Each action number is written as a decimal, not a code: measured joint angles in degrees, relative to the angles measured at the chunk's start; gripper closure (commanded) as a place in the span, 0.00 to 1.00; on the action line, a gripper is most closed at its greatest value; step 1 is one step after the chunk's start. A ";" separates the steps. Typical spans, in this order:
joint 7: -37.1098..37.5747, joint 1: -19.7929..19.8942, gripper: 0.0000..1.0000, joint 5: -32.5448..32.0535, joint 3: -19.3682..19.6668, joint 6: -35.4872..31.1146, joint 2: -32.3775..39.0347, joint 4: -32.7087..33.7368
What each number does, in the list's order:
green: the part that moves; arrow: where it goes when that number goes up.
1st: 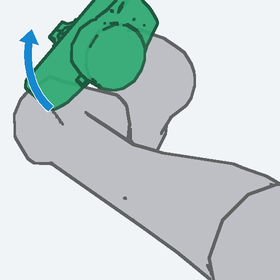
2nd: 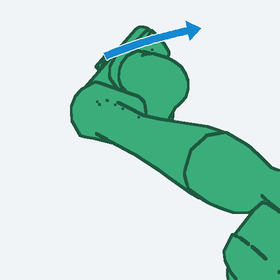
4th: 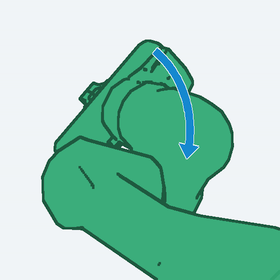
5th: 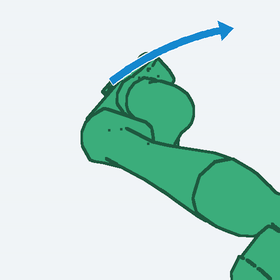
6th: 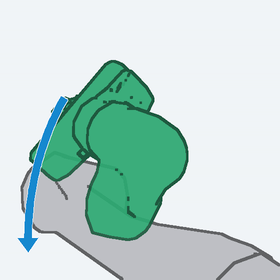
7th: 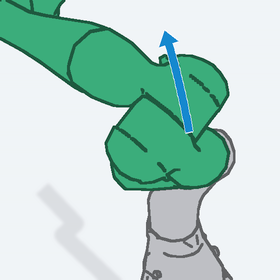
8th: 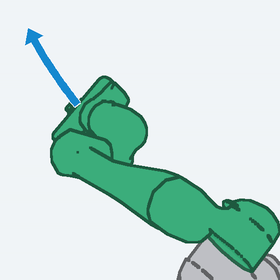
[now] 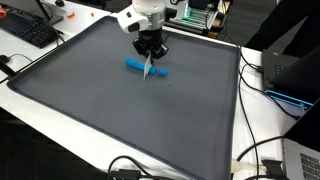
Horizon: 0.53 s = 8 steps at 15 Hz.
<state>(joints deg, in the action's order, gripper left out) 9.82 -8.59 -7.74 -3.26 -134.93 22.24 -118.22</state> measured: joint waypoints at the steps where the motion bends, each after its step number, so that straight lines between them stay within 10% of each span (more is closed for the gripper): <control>1: 0.00 0.00 0.98 0.22 -0.14 0.30 -0.02 0.01; 8: 0.71 -0.04 0.98 1.60 -0.29 1.73 -0.11 0.20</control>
<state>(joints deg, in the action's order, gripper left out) 10.53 -8.63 -6.13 -3.55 -133.20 22.12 -118.02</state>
